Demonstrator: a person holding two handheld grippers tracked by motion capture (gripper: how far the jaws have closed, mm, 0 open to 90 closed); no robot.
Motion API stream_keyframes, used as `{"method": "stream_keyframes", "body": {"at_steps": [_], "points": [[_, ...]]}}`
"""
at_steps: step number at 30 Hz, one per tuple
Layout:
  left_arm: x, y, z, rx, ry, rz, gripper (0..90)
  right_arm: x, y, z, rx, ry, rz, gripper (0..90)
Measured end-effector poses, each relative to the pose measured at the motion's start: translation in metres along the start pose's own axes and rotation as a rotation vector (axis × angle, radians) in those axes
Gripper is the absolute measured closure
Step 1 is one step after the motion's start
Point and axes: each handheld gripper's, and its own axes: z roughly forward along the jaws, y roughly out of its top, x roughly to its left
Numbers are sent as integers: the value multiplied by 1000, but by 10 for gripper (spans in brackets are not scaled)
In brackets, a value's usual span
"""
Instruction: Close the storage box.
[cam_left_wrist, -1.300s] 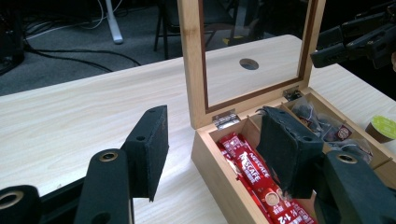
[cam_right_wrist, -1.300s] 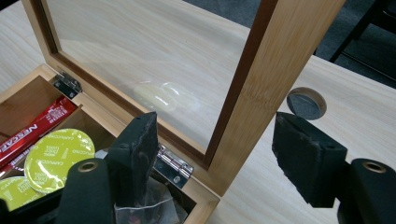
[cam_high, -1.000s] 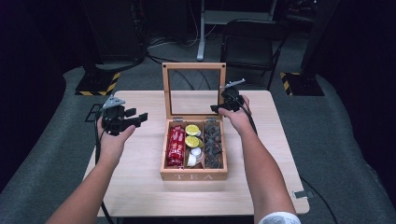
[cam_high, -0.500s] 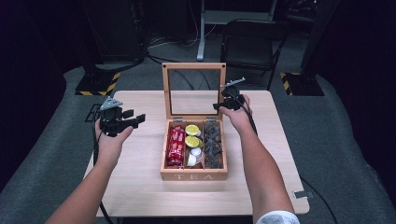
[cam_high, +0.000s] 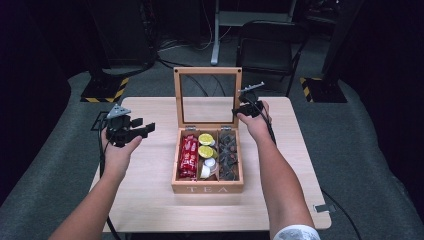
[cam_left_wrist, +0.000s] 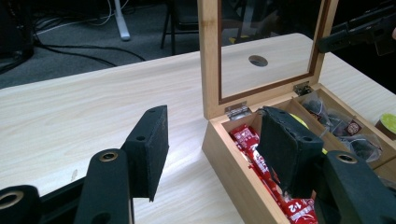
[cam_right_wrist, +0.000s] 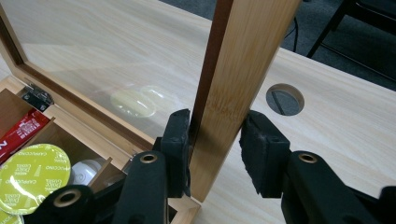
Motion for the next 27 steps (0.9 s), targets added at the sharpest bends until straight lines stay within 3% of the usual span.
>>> {"method": "stream_keyframes", "body": {"at_steps": [4, 10, 19, 27], "points": [[1, -1, 0, 3, 4, 0, 426, 0, 1, 2, 0, 11, 8, 574], [2, -2, -1, 5, 5, -1, 426, 4, 2, 5, 1, -12, -6, 569], [3, -3, -1, 3, 8, -9, 427, 2, 2, -1, 11, -4, -8, 623], [-3, -1, 6, 5, -5, -1, 426, 5, -4, -4, -29, -13, -2, 631]]}}
